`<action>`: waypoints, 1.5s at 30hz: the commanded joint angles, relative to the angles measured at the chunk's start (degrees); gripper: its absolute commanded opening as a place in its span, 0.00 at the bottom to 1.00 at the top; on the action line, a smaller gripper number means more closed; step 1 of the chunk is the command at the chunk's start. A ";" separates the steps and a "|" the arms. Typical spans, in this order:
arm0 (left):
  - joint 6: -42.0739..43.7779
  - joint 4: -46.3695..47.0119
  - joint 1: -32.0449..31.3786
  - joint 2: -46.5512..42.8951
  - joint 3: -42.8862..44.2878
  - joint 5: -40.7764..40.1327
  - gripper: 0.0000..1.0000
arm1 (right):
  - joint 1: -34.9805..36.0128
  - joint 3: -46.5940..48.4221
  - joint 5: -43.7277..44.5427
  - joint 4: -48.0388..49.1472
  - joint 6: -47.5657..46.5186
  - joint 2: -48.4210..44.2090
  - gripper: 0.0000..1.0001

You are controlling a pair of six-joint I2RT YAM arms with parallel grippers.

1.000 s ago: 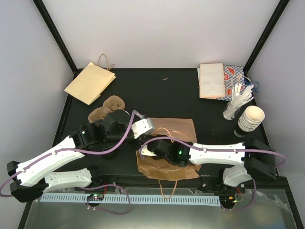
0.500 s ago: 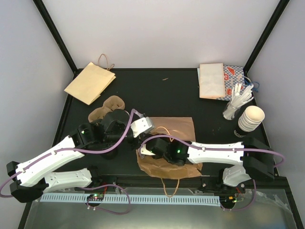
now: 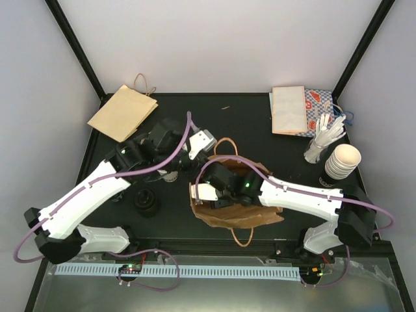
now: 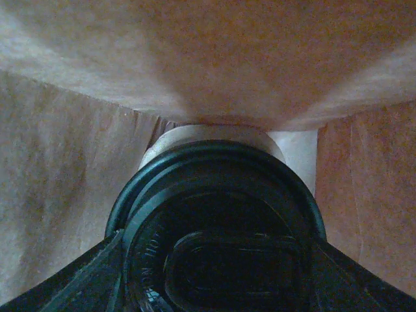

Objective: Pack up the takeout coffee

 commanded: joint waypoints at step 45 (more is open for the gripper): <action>-1.78 1.83 20.67 -11.87 5.31 -2.56 0.99 | -20.17 26.09 -33.20 -28.87 -11.05 31.75 0.51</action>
